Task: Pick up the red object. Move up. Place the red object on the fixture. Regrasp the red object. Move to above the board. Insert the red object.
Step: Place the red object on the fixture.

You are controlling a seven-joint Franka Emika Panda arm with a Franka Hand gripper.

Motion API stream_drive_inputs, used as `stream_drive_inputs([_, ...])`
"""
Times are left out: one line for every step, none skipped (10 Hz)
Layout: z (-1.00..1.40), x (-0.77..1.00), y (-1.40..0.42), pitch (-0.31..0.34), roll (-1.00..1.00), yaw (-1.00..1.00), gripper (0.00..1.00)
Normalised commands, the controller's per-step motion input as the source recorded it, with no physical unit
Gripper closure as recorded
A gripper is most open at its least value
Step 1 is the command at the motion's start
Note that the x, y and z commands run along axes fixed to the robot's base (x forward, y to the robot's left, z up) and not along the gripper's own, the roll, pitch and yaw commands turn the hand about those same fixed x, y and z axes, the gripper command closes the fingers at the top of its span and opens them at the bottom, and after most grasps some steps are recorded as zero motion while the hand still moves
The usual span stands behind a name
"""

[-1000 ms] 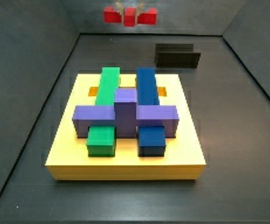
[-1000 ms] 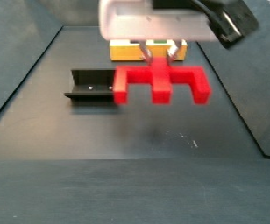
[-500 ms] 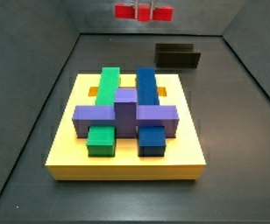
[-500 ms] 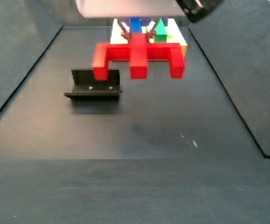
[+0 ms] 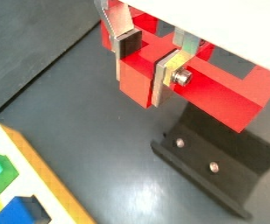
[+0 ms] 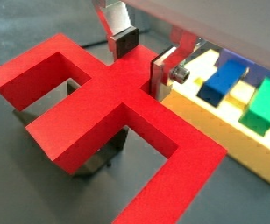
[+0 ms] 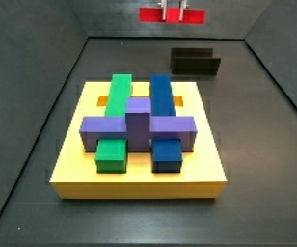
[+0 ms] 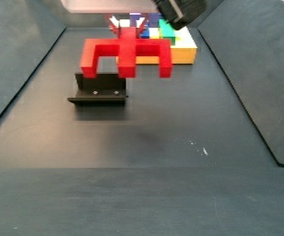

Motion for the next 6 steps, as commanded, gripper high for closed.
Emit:
stream_drive_inputs([0.00,0.96,0.00,0.057,-0.73,-0.01,1.00])
stream_drive_inputs([-0.03,0.91,0.00,0.163,-0.74,-0.04,1.00])
stream_drive_inputs([-0.08,0.90,0.00,0.223,-0.73,-0.09,1.00])
stream_drive_inputs([-0.06,0.91,0.00,0.200,-0.74,-0.10,1.00])
stream_drive_inputs([-0.01,0.93,0.00,0.169,-0.75,-0.11,1.00])
stream_drive_inputs([0.00,0.95,-0.02,0.154,-0.74,-0.13,1.00])
